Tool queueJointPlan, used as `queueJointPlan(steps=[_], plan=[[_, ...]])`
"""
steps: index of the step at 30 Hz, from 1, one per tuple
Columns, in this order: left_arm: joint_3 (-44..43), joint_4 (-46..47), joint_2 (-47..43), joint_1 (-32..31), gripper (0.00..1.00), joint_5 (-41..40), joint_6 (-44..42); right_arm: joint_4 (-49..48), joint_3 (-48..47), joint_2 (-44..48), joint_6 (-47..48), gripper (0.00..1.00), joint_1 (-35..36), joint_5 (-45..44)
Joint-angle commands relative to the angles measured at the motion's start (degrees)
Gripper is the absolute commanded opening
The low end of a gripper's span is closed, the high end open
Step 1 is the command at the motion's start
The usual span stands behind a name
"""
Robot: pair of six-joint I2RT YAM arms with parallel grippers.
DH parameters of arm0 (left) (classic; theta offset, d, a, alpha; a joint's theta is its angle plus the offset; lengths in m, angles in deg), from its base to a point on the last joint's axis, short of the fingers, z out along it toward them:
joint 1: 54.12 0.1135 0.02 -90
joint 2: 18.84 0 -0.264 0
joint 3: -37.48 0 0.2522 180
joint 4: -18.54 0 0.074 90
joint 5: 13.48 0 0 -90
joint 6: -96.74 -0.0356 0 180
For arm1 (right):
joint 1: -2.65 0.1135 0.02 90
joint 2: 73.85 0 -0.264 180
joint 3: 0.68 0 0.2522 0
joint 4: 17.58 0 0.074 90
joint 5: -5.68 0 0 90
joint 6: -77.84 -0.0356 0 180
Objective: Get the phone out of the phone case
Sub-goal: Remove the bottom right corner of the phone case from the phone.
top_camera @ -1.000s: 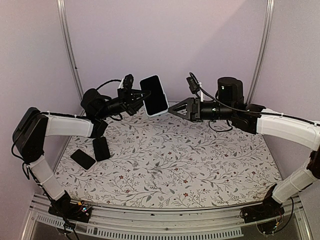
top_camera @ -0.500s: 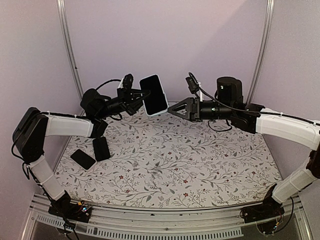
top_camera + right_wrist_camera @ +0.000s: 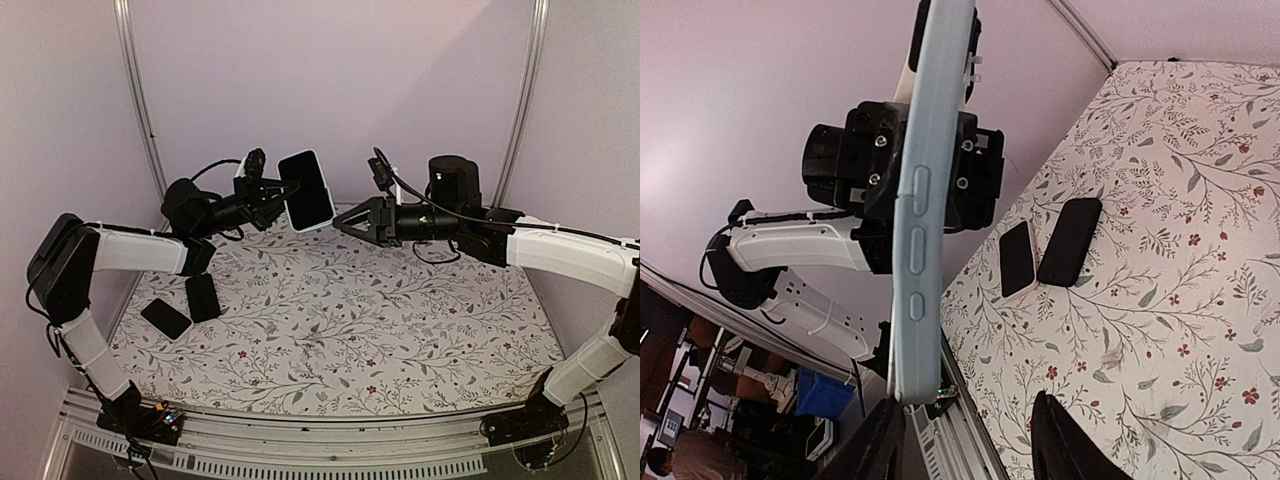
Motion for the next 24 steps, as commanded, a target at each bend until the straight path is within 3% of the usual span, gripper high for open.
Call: queueJointPlan(steps=[1, 24], plan=[[-1.9, 7.5, -0.3, -1.6, 0.0, 0.4, 0.6, 3.6, 0.5, -3.0, -2.7, 0.42, -0.7, -2.0], [-2.5, 16.0, 1.8, -3.6, 0.0, -1.9, 2.0, 0.7, 9.5, -8.8, -6.6, 0.37, -2.5, -3.5]])
